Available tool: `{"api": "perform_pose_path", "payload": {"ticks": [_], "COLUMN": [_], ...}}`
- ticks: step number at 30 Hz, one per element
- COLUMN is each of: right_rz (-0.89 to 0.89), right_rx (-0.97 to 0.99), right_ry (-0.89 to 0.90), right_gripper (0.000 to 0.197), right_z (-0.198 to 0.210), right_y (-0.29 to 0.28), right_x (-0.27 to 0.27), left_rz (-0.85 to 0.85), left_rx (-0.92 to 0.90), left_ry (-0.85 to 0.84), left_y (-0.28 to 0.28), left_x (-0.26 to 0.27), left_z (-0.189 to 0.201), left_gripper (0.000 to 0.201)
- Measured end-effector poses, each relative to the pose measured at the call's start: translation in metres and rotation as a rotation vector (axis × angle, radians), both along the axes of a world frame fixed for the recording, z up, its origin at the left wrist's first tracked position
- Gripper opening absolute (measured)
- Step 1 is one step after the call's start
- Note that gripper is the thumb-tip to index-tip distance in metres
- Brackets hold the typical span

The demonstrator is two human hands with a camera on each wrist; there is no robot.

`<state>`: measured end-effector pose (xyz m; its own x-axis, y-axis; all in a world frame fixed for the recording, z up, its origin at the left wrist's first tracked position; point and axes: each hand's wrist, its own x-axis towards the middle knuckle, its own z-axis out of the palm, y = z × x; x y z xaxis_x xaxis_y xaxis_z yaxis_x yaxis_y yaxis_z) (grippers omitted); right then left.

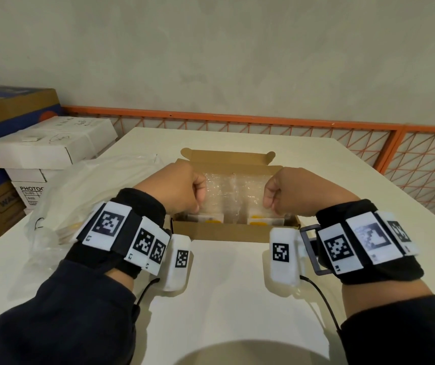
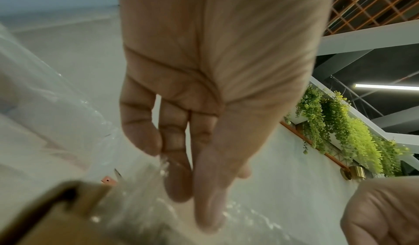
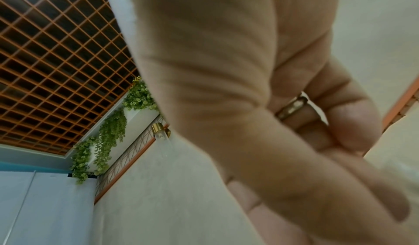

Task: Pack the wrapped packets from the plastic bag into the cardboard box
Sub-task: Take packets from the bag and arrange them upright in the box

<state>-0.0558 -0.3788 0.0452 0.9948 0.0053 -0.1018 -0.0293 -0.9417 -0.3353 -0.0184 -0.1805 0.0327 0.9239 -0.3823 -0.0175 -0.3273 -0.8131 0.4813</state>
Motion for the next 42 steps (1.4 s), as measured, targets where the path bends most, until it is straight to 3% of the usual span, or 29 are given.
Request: {"api": "perform_pose_path", "payload": {"ticks": [3, 7, 9, 13, 18, 21, 25, 29, 36, 39, 42], "right_rz": [0.001, 0.021, 0.032, 0.049, 0.094, 0.124, 0.167, 0.185, 0.192, 0.191, 0.191], "right_rx": [-0.008, 0.038, 0.071, 0.116, 0.149, 0.156, 0.162, 0.176, 0.206, 0.197, 0.207], "right_ry": [-0.003, -0.107, -0.204, -0.282, -0.324, -0.332, -0.309, -0.314, -0.314, -0.305, -0.304], "right_gripper": [0.03, 0.015, 0.006, 0.007, 0.011, 0.011, 0.013, 0.013, 0.013, 0.016, 0.016], "right_z": [0.0, 0.003, 0.005, 0.006, 0.009, 0.013, 0.017, 0.019, 0.018, 0.016, 0.014], "right_y": [-0.001, -0.005, -0.006, -0.004, -0.001, 0.001, 0.004, 0.004, 0.001, 0.002, 0.004], "right_x": [0.0, -0.001, 0.0, 0.003, -0.001, -0.005, -0.008, -0.01, -0.007, -0.004, -0.004], "left_rz": [0.008, 0.043, 0.139, 0.375, 0.394, 0.372, 0.371, 0.372, 0.512, 0.646, 0.674], "left_rx": [-0.007, -0.057, -0.101, -0.132, 0.307, 0.424, 0.477, 0.491, 0.267, 0.024, -0.195], "left_ry": [-0.006, -0.046, -0.115, -0.182, 0.084, 0.268, 0.237, 0.214, -0.016, -0.121, -0.246], "left_y": [0.001, 0.012, 0.024, 0.038, 0.046, 0.049, 0.049, 0.05, 0.055, 0.063, 0.067], "left_x": [0.002, 0.003, 0.006, 0.007, 0.012, 0.003, -0.006, -0.006, 0.005, 0.006, 0.003], "left_z": [0.0, 0.007, 0.013, 0.013, 0.006, 0.004, -0.001, -0.007, 0.007, 0.011, 0.014], "left_gripper": [0.016, 0.019, 0.022, 0.025, 0.024, 0.026, 0.043, 0.042, 0.029, 0.026, 0.024]}}
